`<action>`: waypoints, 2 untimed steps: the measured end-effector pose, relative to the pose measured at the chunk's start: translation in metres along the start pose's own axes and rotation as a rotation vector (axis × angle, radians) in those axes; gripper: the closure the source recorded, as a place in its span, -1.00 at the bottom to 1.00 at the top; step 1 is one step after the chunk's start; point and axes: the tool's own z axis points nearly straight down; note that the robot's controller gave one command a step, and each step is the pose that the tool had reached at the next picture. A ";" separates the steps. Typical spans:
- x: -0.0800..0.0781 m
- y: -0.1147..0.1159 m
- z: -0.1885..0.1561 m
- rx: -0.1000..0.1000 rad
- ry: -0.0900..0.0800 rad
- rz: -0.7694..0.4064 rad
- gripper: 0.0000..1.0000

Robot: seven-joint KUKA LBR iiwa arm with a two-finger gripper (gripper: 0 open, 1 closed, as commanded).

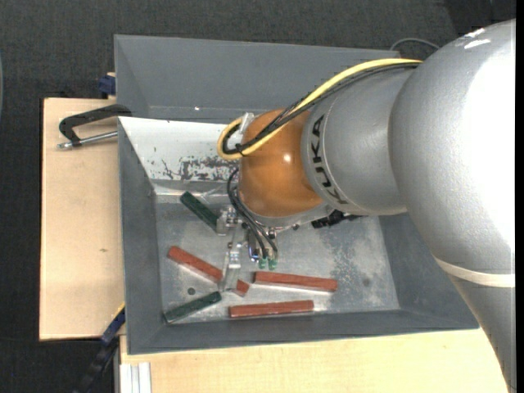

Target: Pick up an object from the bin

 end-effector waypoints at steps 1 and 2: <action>-0.002 -0.054 0.023 0.002 0.008 0.013 -1.00; 0.038 0.037 0.011 0.003 0.005 0.089 1.00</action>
Offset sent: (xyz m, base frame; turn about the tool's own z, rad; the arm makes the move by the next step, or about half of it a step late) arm -0.0364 0.0386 -0.0122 0.0897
